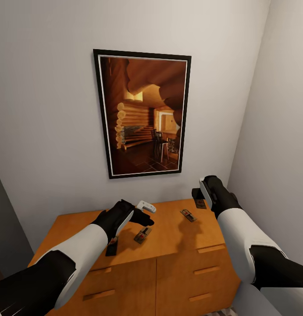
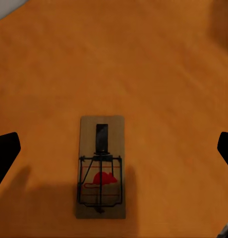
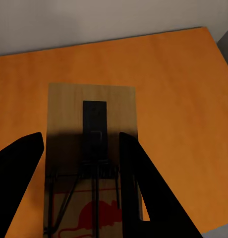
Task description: Take the four mousetraps from the cabinet in the bathroom and place them on the bathroom floor. Make sure all four end up on the same floor surface, and ensure that at least two of them are either under or directly next to the same bathroom sink.
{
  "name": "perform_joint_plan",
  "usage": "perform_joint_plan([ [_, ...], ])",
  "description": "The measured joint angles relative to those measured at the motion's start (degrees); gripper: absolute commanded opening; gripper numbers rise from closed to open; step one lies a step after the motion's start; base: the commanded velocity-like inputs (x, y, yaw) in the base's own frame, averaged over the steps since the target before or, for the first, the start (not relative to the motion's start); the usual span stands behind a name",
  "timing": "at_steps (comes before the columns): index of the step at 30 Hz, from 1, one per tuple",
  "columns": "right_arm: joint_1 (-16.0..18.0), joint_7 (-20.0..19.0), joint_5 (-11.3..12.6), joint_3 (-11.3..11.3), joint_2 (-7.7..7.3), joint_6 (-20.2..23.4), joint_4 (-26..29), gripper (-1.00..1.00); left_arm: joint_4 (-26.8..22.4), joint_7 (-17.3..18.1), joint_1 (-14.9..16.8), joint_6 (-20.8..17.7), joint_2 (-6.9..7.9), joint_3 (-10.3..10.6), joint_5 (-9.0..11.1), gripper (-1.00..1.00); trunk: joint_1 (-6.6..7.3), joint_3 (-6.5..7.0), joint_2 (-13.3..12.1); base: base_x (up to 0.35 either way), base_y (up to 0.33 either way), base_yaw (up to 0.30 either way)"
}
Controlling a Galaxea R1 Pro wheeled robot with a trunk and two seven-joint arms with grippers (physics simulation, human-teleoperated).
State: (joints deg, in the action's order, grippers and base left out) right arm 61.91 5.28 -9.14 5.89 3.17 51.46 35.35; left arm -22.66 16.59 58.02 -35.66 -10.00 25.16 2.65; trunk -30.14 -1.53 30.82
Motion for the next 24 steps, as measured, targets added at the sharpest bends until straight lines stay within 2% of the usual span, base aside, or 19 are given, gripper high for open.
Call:
perform_joint_plan([
  [15, 0.00, 0.00, 0.01, 0.00, 0.00, 0.00, 0.00, -1.00, 0.10, 0.09, 0.00, -0.10, 0.00, -0.24, 0.14, 1.00, 0.00, 0.00, 0.00, 0.000, 0.000, 0.000],
  [24, 0.00, -0.01, 0.01, 0.00, 0.00, 0.00, -0.07, -1.00, 0.21, -0.17, 0.00, -0.09, 0.00, -0.24, 0.02, 1.00, -1.98, -1.62, 3.60, 0.000, 0.000, 0.000],
])
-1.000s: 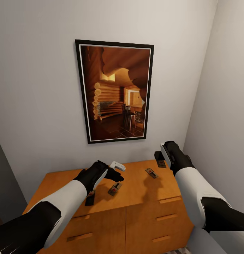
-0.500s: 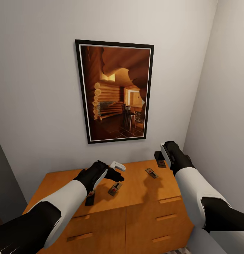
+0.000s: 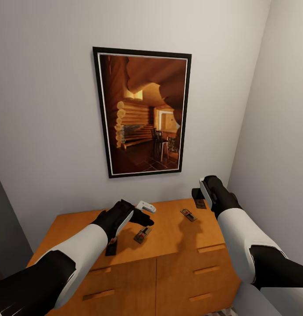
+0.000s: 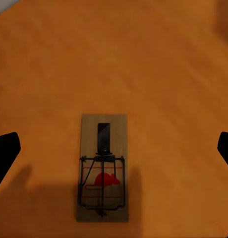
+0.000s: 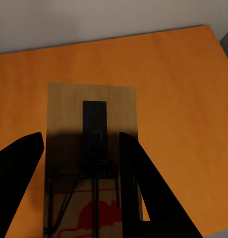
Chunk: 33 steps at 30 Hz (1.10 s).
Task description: Take the four mousetraps from the cabinet in the bathroom and place them on the bathroom floor. Make sure all four end up on the same floor surface, and ensure that at least two of them are either under or directly next to the same bathroom sink.
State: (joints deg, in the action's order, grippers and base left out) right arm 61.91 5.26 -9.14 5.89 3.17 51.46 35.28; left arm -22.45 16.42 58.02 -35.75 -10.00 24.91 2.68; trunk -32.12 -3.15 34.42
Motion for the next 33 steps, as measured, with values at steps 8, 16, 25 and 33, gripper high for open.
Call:
perform_joint_plan([
  [8, 0.00, 0.00, 0.00, 0.00, 0.00, 0.00, -0.01, -1.00, 0.28, -0.04, 0.00, 0.02, 0.00, 0.00, -0.07, 1.00, -0.67, -0.55, 1.23, 0.000, 0.000, 0.000],
  [16, 0.00, 0.00, 0.00, 0.00, 0.00, 0.00, -0.01, -1.00, 0.54, 0.01, 0.00, -0.09, 0.00, 0.00, -0.09, 1.00, -0.67, -0.55, 1.23, 0.000, 0.000, 0.000],
  [25, 0.00, 0.00, 0.00, 0.00, 0.00, 0.00, -0.01, -1.00, 1.66, -0.11, 0.00, -0.19, 0.00, 0.05, -0.29, 1.00, -0.67, -0.55, 1.23, 0.000, 0.000, 0.000],
  [33, 0.00, 0.00, 0.00, 0.03, 0.00, 0.00, -0.01, -1.00, 1.88, -0.15, 0.00, -0.10, 0.00, 0.07, -0.35, 1.00, -1.76, -1.44, 3.22, 0.000, 0.000, 0.000],
])
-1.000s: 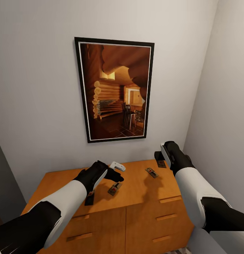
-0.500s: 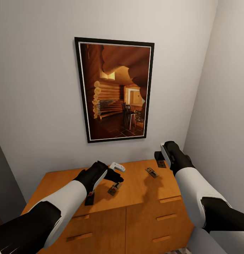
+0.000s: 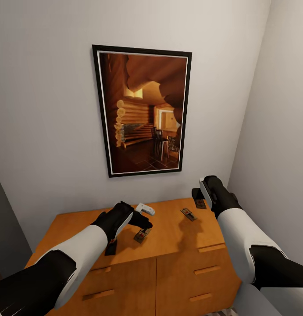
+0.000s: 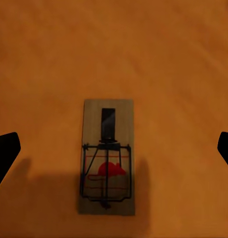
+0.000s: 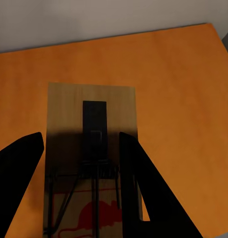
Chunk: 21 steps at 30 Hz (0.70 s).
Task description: Take the four mousetraps from the cabinet in the bathroom and place them on the bathroom floor. Make sure all four end up on the same floor surface, and ensure that at least two of them are either under or directly next to the same bathroom sink.
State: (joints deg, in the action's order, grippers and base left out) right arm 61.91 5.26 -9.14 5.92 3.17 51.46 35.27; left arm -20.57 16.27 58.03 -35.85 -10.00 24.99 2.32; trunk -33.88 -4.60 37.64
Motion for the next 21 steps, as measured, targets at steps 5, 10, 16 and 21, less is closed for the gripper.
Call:
perform_joint_plan([
  [5, 0.00, 0.00, 0.00, 0.04, 0.00, -0.03, 0.00, -1.00, 0.02, 0.00, 0.00, 0.01, 0.00, 0.00, 0.05, 1.00, -0.01, -0.01, 0.02, 0.000, 0.000, 0.000],
  [10, 0.00, 0.00, 0.00, 0.05, 0.00, -0.02, 0.00, -1.00, 0.02, 0.00, 0.00, 0.01, 0.00, 0.01, 0.13, 1.00, -0.01, -0.01, 0.02, 0.000, 0.000, 0.000],
  [16, 0.00, 0.00, 0.00, 0.06, 0.00, -0.04, 0.00, -1.00, 0.02, 0.00, 0.00, 0.01, 0.00, 0.01, 0.14, 1.00, -0.66, -0.54, 1.21, 0.000, 0.000, 0.000],
  [21, 0.00, 0.00, 0.00, 0.06, 0.00, -0.08, 0.00, -1.00, 0.02, 0.00, 0.00, 0.01, 0.00, 0.02, 0.13, 1.00, -1.76, -1.44, 3.22, 0.000, 0.000, 0.000],
])
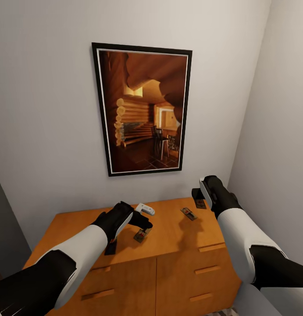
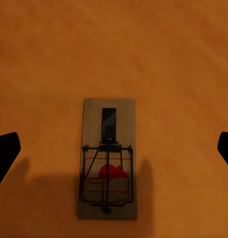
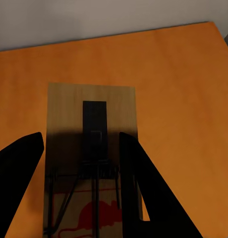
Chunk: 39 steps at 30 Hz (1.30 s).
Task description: Take the four mousetraps from the cabinet in the bathroom and place them on the bathroom floor. Make sure all four end up on the same floor surface, and ensure that at least two of them are either under or directly next to the same bathroom sink.
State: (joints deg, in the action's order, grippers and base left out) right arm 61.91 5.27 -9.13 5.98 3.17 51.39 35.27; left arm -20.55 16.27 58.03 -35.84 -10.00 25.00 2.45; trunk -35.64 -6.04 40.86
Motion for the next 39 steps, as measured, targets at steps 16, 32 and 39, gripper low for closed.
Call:
perform_joint_plan([
  [16, 0.00, 0.00, 0.00, 0.00, 0.00, -0.06, -0.08, -1.00, 0.05, -0.04, 0.00, 0.00, 0.00, -0.02, -0.11, 1.00, -3.52, -2.88, 6.43, 0.000, 0.000, 0.000],
  [32, 0.00, 0.00, 0.00, 0.00, 0.00, -0.10, -0.09, -1.00, 0.09, -0.09, -0.03, -0.22, 0.00, -0.08, -0.07, 1.00, -5.28, -4.33, 9.66, 0.000, 0.000, 0.000],
  [39, 0.00, 0.00, 0.01, 0.00, 0.00, -0.15, -0.09, -1.00, 0.12, -0.09, -0.04, -0.21, 0.00, -0.01, -0.05, 1.00, -6.16, -5.04, 11.25, 0.000, 0.000, 0.000],
])
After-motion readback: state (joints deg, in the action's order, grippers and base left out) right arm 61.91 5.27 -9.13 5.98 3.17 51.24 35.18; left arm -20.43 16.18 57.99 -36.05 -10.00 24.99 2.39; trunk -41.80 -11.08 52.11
